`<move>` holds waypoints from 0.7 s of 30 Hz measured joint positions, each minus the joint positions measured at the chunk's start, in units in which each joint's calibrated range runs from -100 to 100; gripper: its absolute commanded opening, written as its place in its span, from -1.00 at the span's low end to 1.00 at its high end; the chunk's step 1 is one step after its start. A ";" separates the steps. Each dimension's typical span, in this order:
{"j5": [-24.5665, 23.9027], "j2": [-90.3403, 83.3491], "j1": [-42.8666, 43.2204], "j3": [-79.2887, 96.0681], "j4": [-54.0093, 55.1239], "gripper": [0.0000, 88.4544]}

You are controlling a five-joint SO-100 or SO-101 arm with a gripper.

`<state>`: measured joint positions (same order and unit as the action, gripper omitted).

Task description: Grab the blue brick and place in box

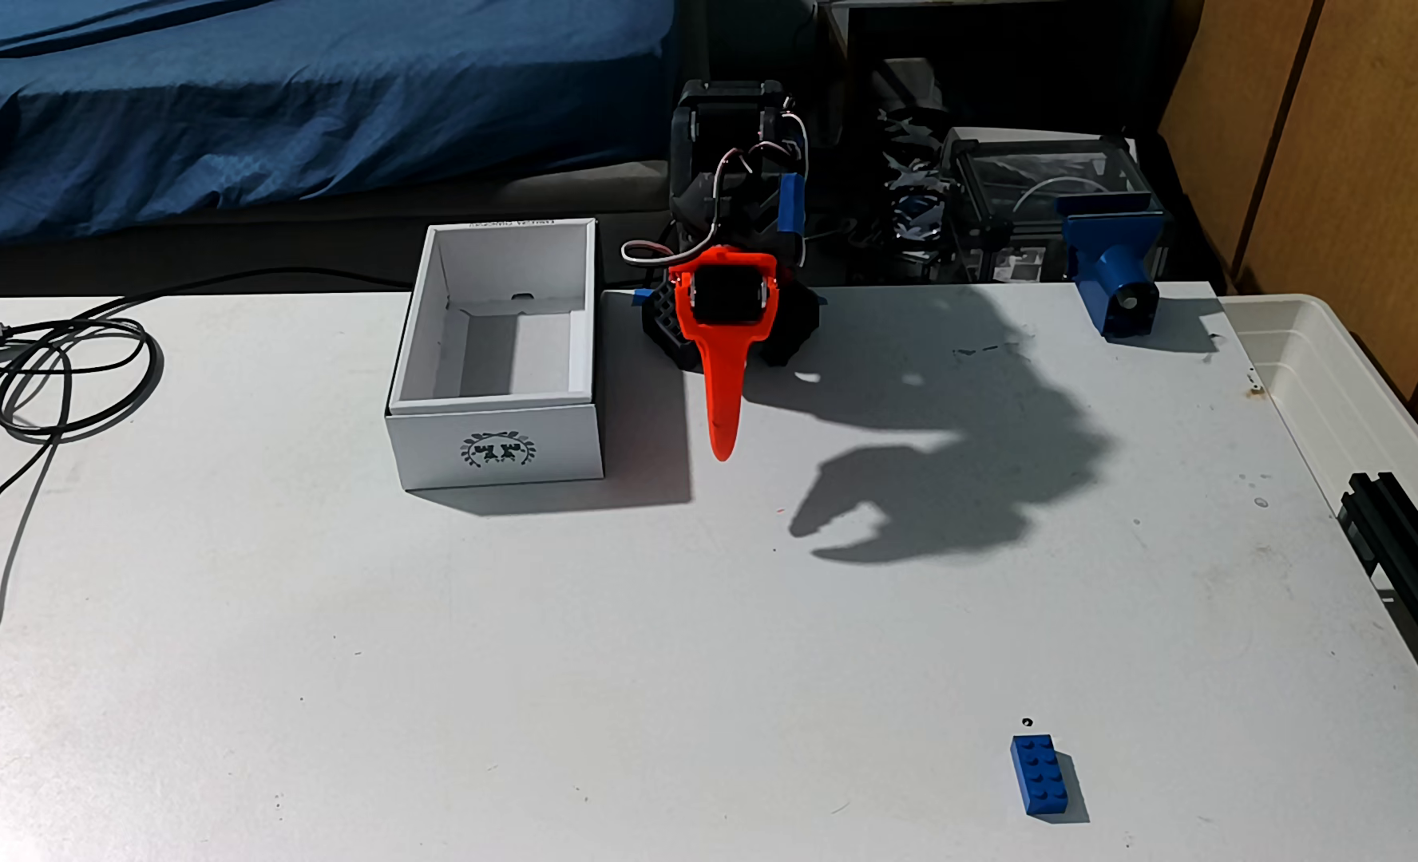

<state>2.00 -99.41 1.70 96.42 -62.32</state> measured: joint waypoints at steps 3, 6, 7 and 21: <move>0.05 0.00 0.00 0.00 0.00 -0.86; 0.05 0.00 0.00 0.00 0.00 -0.87; 0.05 0.00 0.00 0.00 0.00 -0.87; 0.00 0.00 -3.84 -2.15 0.09 -0.87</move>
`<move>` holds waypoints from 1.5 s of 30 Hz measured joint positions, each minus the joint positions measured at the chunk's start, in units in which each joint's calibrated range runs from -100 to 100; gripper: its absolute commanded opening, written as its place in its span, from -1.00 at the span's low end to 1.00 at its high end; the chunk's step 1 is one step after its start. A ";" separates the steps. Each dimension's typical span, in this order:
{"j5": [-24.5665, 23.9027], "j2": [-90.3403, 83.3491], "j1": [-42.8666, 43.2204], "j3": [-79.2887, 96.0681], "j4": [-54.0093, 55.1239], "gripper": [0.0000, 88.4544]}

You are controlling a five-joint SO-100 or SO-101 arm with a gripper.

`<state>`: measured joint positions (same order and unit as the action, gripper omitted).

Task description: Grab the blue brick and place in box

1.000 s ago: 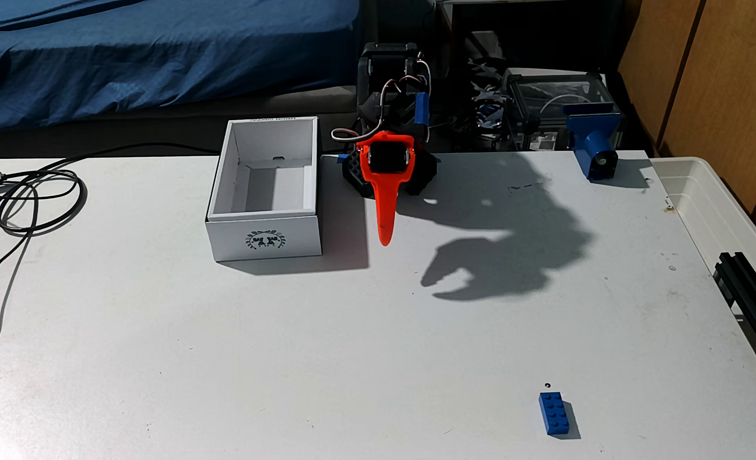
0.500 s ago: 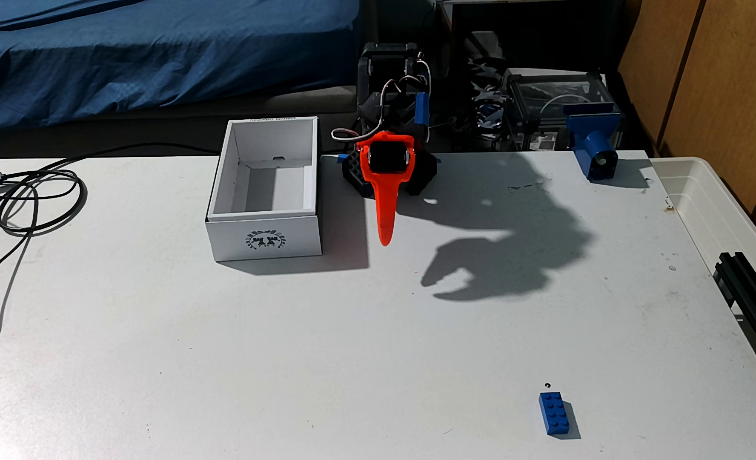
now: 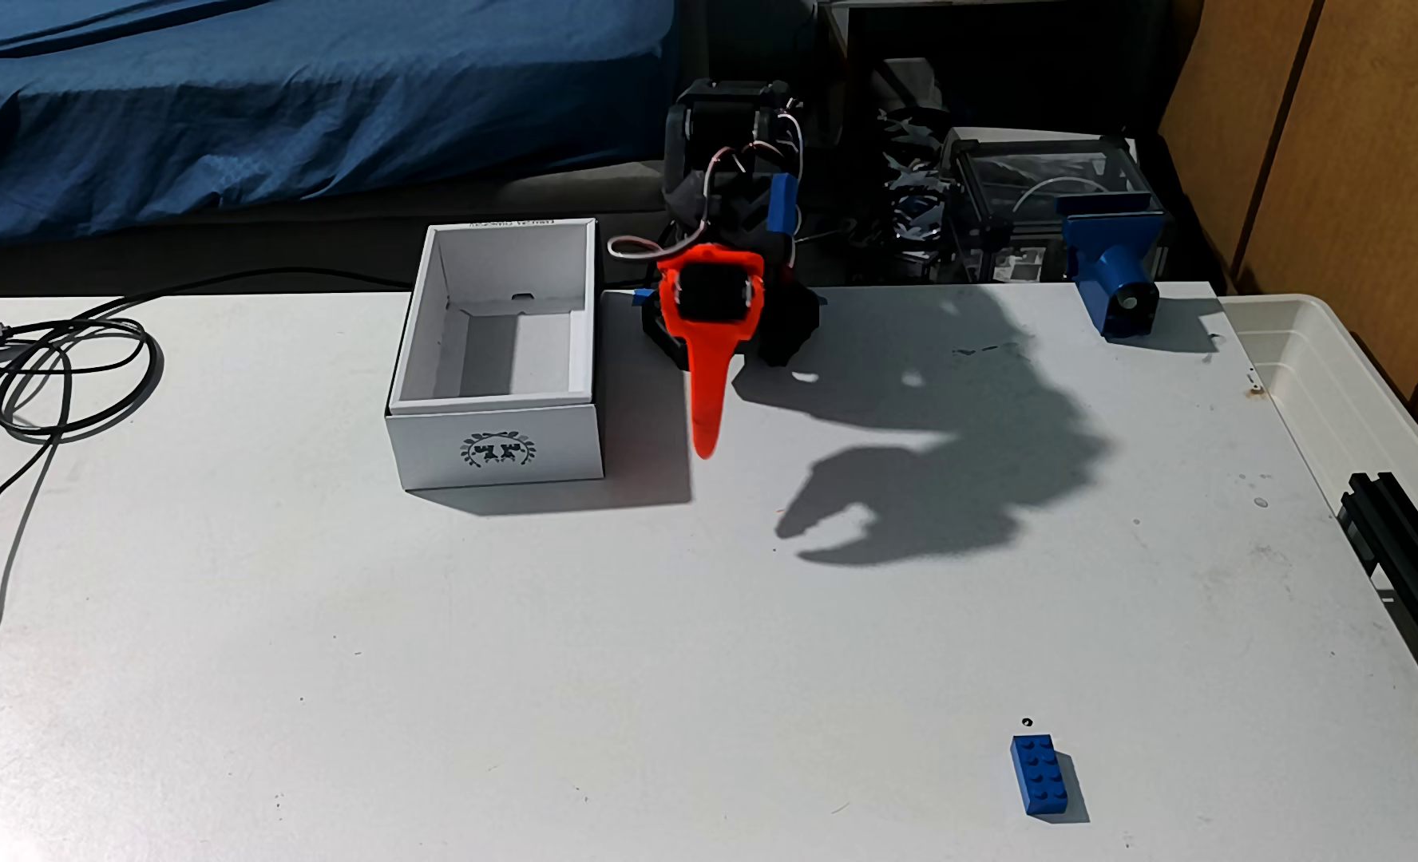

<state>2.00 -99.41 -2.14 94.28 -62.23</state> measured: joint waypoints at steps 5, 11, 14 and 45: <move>0.00 0.00 -3.47 -8.85 0.00 -0.86; 0.00 0.00 -8.71 -21.46 0.00 -0.86; 0.00 0.00 -11.59 -27.09 0.00 -0.86; 17.37 57.43 -0.59 -61.78 11.07 -0.87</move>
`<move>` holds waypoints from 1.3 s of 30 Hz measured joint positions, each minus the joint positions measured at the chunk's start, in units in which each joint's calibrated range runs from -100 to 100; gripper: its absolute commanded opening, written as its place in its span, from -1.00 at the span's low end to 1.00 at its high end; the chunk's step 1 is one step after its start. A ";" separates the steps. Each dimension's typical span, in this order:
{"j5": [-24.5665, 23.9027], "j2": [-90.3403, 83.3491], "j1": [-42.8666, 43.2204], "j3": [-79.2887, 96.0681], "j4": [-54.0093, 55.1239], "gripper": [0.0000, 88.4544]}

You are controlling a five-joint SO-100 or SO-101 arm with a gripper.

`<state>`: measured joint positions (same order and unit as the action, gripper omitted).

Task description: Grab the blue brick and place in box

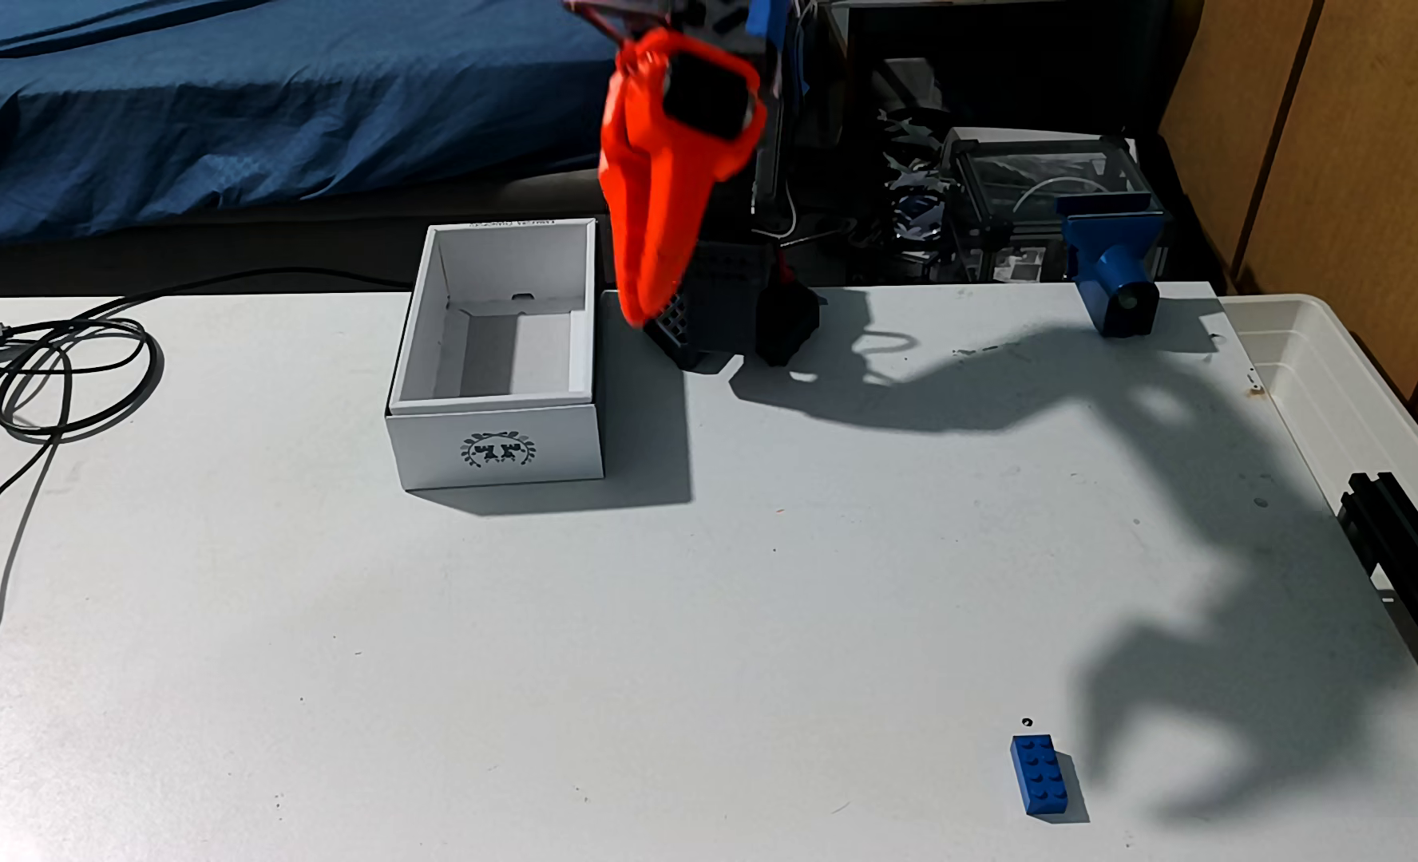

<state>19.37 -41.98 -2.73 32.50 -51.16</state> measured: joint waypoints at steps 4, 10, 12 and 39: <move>0.05 1.94 1.55 0.00 0.00 -0.87; 0.05 2.11 1.77 0.00 0.00 -0.86; 0.00 2.11 1.77 0.00 0.00 -0.86; -39.05 2.20 1.77 14.30 1.49 -0.86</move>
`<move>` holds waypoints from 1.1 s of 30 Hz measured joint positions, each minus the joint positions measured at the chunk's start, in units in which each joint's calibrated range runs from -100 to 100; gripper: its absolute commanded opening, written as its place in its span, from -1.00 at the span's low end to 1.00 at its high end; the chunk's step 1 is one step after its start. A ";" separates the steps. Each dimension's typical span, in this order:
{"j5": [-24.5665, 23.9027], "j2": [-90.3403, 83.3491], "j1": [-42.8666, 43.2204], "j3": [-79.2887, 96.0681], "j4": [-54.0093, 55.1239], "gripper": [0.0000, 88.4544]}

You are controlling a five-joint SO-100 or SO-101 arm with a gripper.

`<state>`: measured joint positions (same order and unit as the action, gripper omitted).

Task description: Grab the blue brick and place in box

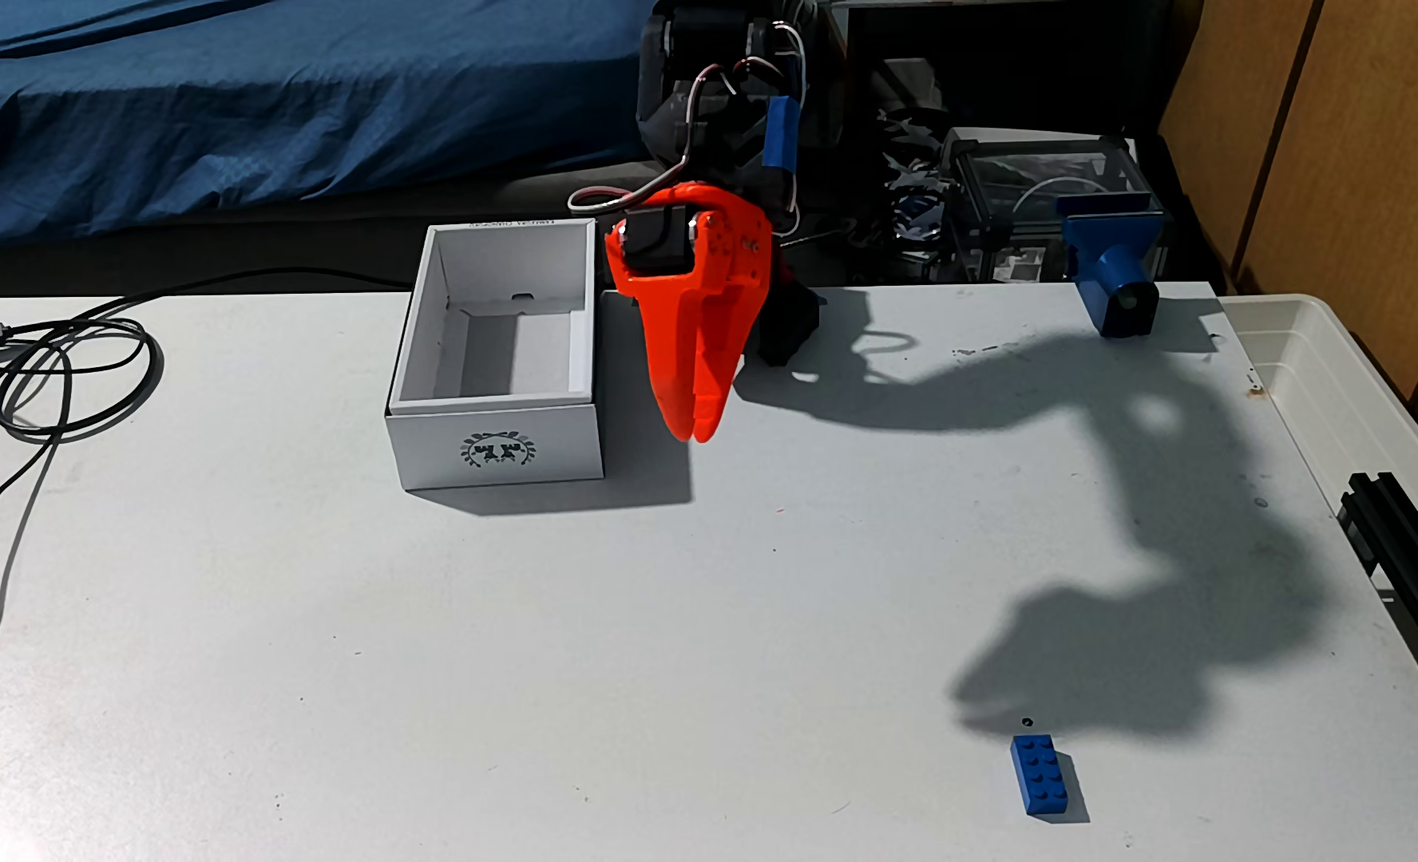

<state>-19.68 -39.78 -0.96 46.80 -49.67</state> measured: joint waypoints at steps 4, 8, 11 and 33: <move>-5.11 0.00 0.00 0.00 0.00 -0.87; -6.58 0.00 2.29 0.63 3.86 -0.87; -6.84 0.00 4.80 2.32 8.26 -0.87; -18.84 0.34 16.68 17.88 34.96 -0.84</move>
<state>-38.53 -39.44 15.72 64.68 -14.71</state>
